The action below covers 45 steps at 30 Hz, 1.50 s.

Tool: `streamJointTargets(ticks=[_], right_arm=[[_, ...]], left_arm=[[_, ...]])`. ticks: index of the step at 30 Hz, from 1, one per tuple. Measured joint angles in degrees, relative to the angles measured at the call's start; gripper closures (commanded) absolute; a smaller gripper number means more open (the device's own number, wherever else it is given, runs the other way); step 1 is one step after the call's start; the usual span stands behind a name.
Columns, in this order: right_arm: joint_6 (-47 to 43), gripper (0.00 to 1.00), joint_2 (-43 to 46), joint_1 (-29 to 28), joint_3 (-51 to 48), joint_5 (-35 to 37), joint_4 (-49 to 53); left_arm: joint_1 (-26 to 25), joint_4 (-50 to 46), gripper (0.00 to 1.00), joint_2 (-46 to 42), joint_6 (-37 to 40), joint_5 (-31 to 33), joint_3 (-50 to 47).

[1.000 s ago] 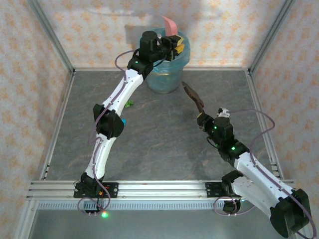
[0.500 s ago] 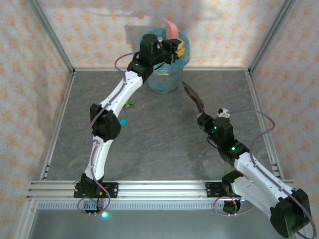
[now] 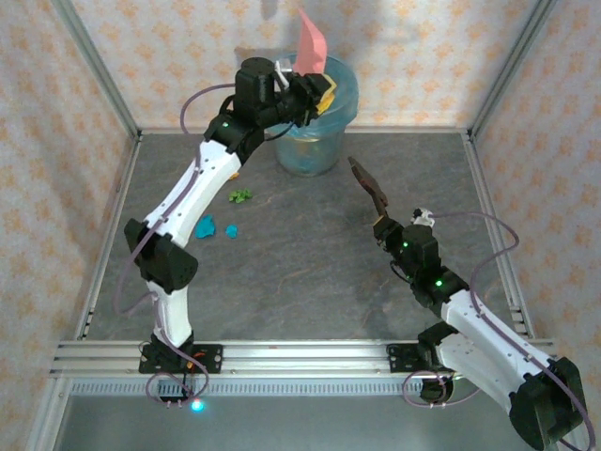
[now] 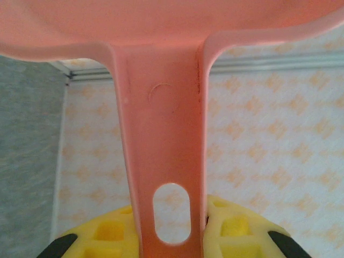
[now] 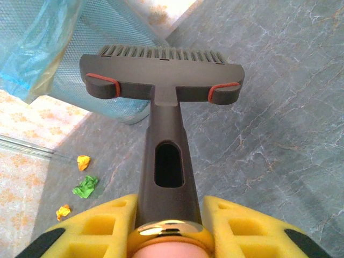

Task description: Sweep away the paper scraps from the table

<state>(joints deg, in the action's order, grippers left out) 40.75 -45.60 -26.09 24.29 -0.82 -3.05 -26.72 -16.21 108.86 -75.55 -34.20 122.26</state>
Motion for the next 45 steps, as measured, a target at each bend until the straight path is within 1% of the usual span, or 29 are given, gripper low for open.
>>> streamJointTargets(ticks=[5, 7, 11, 13, 17, 22, 26, 29, 34, 36, 39, 43, 45], right_arm=[[0.4, 1.00, 0.6, 0.0, 0.0, 0.4, 0.0], [0.4, 1.00, 0.6, 0.0, 0.0, 0.5, 0.0], [0.4, 1.00, 0.6, 0.0, 0.0, 0.7, 0.0], [0.4, 1.00, 0.6, 0.0, 0.0, 0.7, 0.0], [0.8, 1.00, 0.6, 0.0, 0.0, 1.0, 0.0], [1.4, 1.00, 0.6, 0.0, 0.0, 1.6, 0.0], [1.9, 1.00, -0.3, 0.0, 0.0, 2.4, 0.3], [2.1, 1.00, -0.3, 0.0, 0.0, 2.8, 1.3], [2.1, 1.00, 1.9, 0.0, 0.1, 4.0, 3.1], [2.0, 1.00, 1.9, 0.0, 1.7, 4.1, 6.1], [1.4, 1.00, 0.7, 0.0, 6.9, 3.8, 12.5], [0.7, 1.00, 0.1, 0.0, 15.6, 4.0, 21.9], [-0.2, 1.00, 0.1, 0.0, 20.8, 4.3, 28.1]], left_arm=[[-4.9, -9.3, 1.00, -6.4, 12.5, 0.1, -0.3], [-7.4, -12.2, 1.00, -10.2, 18.2, 0.5, -2.9], [-11.3, -18.8, 1.00, -21.8, 27.9, 2.3, -14.6], [-11.7, -19.6, 1.00, -26.7, 31.1, 4.2, -20.4], [-11.5, -24.5, 1.00, -38.5, 35.9, 9.9, -35.6], [-11.6, -30.9, 1.00, -48.9, 38.5, 16.0, -50.0], [-11.5, -38.6, 1.00, -54.9, 39.2, 21.0, -56.9], [-11.5, -42.5, 1.00, -58.1, 39.0, 23.3, -61.3], [-11.6, -45.7, 1.00, -58.8, 38.0, 24.7, -68.2], [-11.6, -46.0, 1.00, -58.6, 37.7, 24.8, -71.3], [-12.3, -46.1, 1.00, -57.5, 36.9, 25.3, -74.2], [-13.9, -45.9, 1.00, -56.0, 35.3, 27.1, -74.7], [-14.5, -45.5, 1.00, -55.4, 34.6, 28.1, -74.9]])
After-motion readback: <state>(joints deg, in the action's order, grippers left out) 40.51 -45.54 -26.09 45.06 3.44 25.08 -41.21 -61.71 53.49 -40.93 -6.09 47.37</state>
